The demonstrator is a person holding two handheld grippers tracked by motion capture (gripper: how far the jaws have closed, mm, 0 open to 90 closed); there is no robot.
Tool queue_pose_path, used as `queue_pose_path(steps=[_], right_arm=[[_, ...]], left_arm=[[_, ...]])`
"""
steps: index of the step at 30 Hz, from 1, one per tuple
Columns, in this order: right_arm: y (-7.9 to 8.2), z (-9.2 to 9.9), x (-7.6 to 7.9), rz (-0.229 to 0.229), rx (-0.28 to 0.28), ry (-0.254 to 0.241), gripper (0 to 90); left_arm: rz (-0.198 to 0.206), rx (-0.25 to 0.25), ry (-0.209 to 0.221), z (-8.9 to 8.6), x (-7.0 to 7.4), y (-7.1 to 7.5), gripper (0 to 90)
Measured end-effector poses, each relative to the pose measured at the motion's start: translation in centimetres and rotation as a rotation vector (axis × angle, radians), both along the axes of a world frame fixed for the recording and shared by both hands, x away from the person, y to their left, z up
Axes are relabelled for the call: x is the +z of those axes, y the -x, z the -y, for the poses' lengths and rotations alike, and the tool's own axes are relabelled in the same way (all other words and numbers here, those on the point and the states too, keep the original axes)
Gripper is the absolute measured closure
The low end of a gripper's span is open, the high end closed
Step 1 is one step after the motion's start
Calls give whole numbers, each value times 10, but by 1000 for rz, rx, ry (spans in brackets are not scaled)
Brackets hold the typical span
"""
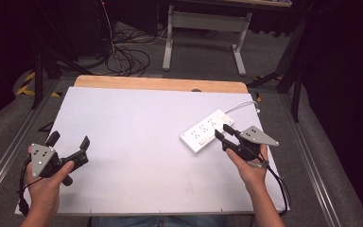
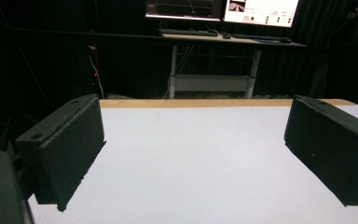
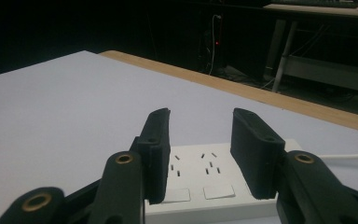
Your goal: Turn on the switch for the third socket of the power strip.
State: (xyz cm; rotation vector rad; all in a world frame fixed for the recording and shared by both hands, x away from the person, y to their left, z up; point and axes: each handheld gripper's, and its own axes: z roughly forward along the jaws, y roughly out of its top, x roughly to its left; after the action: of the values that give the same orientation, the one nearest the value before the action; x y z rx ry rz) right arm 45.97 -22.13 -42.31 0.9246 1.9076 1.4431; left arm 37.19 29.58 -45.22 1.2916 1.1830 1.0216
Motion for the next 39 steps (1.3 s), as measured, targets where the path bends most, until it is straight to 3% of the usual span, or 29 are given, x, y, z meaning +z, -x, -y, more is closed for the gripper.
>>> queue_pose_path(steps=[14,20,26,39], right_arm=[[6,9,0,56,-14,-37,502],[9,13,-2,54,-14,-45,477],[9,22,-2,72,-25,-96,429],[12,20,-3,111,-16,-125,381]], left_arm=[[1,1,0,0,0,0,52],[0,1,0,0,0,0,52],[1,-1,-4,1,0,0,52],[1,-2,-4,1,0,0,52]])
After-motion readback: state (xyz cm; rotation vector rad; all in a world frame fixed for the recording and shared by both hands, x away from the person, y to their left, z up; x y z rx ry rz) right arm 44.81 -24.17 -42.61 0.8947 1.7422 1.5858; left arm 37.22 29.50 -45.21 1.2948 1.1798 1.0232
